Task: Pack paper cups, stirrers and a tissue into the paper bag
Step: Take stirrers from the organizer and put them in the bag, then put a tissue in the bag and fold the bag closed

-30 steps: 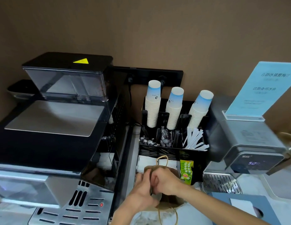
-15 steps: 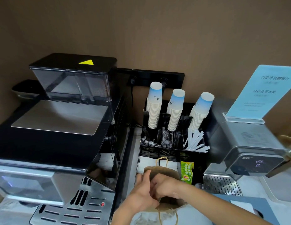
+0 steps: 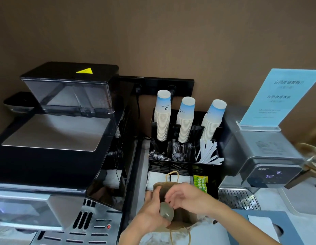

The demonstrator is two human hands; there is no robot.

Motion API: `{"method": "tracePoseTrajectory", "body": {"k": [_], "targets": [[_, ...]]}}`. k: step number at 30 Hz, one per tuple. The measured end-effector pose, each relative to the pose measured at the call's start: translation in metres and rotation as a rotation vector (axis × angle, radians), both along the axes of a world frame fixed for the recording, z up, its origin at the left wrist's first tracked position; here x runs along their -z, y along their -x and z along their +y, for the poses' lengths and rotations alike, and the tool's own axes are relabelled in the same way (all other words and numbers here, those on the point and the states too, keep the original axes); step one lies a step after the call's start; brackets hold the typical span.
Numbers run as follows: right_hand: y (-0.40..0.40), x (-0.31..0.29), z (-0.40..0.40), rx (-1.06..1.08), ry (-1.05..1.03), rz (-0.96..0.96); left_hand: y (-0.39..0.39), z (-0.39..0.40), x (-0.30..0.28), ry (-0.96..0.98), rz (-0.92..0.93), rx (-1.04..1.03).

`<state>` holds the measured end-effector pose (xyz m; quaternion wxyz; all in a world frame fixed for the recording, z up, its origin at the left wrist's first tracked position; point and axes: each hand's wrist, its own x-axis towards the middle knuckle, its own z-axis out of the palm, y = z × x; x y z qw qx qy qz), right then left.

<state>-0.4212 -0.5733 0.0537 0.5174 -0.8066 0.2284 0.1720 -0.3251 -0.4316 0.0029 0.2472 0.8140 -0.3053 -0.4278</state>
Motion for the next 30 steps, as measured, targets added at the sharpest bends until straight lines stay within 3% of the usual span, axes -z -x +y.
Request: {"method": "tracePoseTrajectory", "body": {"k": [6,10,14,17,23,30], "targets": [[0.035,-0.012,-0.024,0.239,0.377,-0.338,0.0,0.001,0.0,0.034,0.034,-0.01],[0.061,0.022,-0.039,0.415,0.209,-0.35,-0.002,-0.001,0.003,0.044,0.043,-0.01],[0.105,0.075,-0.074,0.749,0.091,-0.203,-0.001,-0.004,0.007,0.078,0.054,-0.026],[0.157,0.104,-0.113,0.916,0.188,0.037,0.0,-0.003,0.008,0.104,0.082,-0.033],[0.239,0.132,-0.166,0.898,0.401,0.517,0.001,-0.003,0.003,0.095,0.086,-0.003],[0.24,0.139,-0.177,0.91,0.332,0.573,0.002,-0.004,0.002,0.062,0.052,-0.018]]}}
